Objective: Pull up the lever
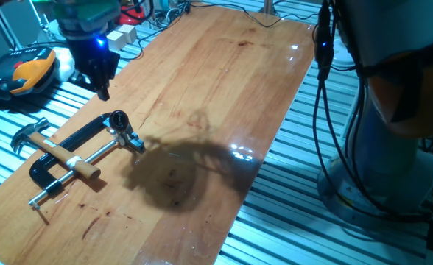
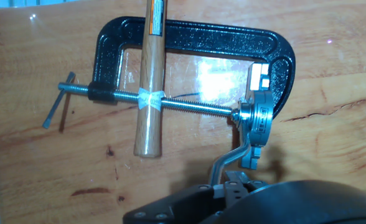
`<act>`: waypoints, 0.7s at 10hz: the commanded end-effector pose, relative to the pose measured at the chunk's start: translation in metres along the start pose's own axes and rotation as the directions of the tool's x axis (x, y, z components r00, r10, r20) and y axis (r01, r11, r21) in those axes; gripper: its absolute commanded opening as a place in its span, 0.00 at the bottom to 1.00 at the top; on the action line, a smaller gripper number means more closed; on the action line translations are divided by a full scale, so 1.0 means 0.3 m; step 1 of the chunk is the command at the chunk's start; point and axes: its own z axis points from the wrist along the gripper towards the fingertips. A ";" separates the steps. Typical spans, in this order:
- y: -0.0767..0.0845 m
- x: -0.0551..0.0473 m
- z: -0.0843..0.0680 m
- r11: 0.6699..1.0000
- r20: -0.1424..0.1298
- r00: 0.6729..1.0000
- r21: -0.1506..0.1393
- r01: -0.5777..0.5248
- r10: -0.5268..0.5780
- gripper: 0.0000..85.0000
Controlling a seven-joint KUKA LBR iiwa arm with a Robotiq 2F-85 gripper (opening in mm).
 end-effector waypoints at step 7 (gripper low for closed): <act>-0.071 -0.014 -0.033 0.992 0.009 0.993 0.045 0.118 -0.119 0.00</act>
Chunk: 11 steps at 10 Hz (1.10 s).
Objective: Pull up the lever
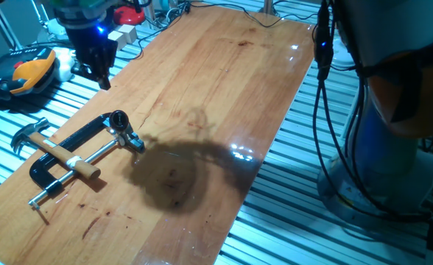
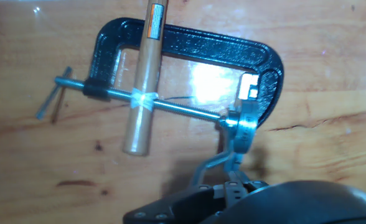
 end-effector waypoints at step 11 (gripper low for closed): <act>-0.137 0.069 0.010 0.998 -0.020 0.997 0.006 -0.070 0.070 0.00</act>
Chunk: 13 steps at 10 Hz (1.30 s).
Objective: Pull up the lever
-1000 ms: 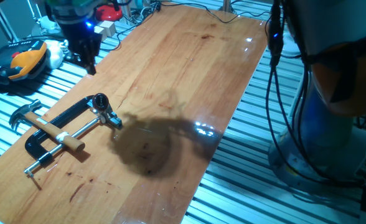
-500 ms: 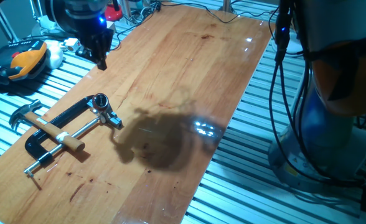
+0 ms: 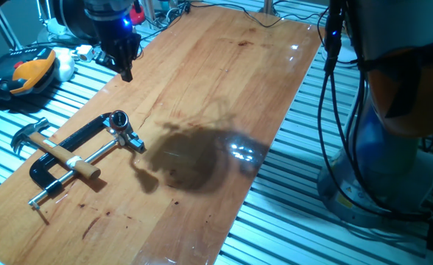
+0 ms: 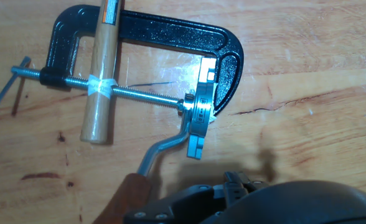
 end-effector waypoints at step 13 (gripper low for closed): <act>0.010 -0.008 -0.012 1.000 0.007 1.000 0.011 -0.010 0.010 0.00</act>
